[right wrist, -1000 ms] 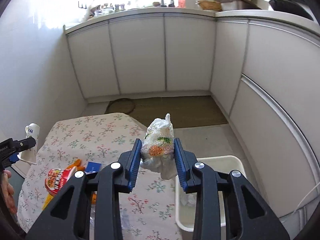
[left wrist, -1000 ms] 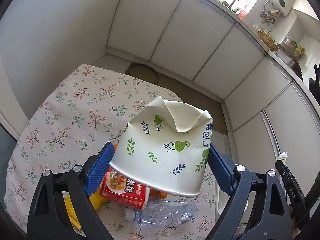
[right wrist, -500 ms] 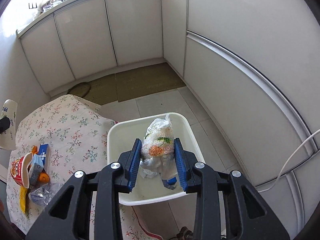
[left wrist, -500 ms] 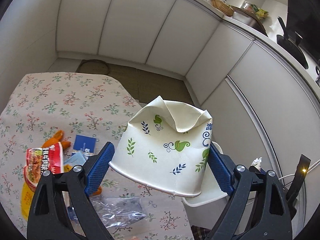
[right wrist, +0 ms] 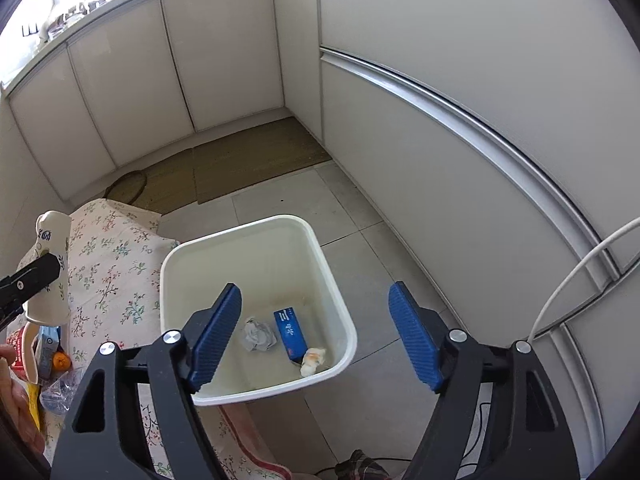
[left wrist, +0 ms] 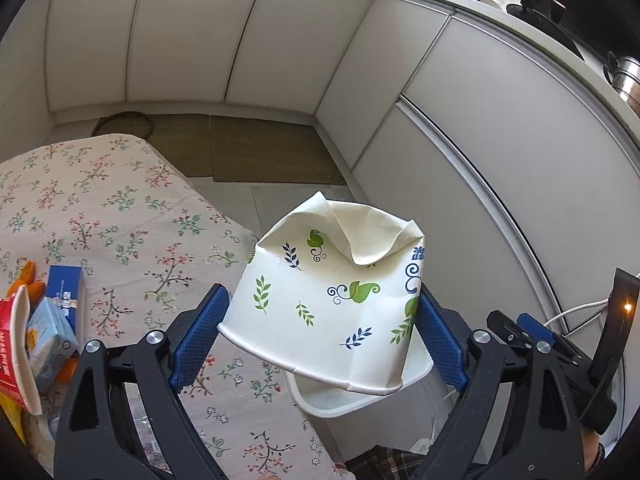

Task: Collect trash
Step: 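Drop the peel bag and paper cup into the white bin, opening both grippers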

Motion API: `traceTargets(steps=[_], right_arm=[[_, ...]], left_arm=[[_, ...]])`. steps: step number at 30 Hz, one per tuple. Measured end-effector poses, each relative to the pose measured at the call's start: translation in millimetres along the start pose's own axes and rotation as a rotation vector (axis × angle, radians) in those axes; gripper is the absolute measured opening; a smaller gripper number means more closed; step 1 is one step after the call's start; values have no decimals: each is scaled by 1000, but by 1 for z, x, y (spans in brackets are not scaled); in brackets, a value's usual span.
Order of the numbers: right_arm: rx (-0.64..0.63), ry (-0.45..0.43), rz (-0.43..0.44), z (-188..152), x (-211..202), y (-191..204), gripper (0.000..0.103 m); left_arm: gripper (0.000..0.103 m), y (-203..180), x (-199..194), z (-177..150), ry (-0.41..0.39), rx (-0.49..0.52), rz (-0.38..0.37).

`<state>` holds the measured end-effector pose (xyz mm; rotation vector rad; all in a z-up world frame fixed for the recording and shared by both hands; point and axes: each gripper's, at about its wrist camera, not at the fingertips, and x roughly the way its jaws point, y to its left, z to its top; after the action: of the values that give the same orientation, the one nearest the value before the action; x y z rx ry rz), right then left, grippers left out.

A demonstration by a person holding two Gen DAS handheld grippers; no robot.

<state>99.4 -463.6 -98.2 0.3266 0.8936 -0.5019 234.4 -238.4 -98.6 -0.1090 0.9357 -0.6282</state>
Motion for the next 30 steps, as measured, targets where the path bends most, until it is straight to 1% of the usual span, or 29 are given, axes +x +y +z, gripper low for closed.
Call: traceTargets(steps=[3,8,13,15,16,21,22,23,24,27,30], right_arm=[[25,1,-21,0,1,-11,80],[39,5,-41,0,1,-21,81],[40,4,-50,0,1,-20,81],[37,2,-55,1,3,-16,81],[37,3,-56,0,3,-15,81],[35,-1,-61,0,3,-12,81],[34,-5,-57,0,3,-9,82],[32,-12,-55,0,2,-8,85],[28,-22,-55,0,0,-6,88],[-1,-53,-49,-1,-5,7,90],[-45,-77,-61,-4,-9,22,92]], left_arm=[[87,-10,13,-3,8,13,-21],[87,-22,28,-4,16,31,-43],[88,-29,40,-6,34,38,-72],[90,-29,44,-7,47,35,-70],[92,-28,46,-7,53,31,-67],[95,-18,46,-7,68,-1,-41],[96,-17,44,-6,65,-5,-32],[96,-17,41,-6,61,-6,-20],[96,-16,40,-5,57,-2,-4],[96,-18,33,-5,43,21,45],[96,-17,26,-7,40,34,118]])
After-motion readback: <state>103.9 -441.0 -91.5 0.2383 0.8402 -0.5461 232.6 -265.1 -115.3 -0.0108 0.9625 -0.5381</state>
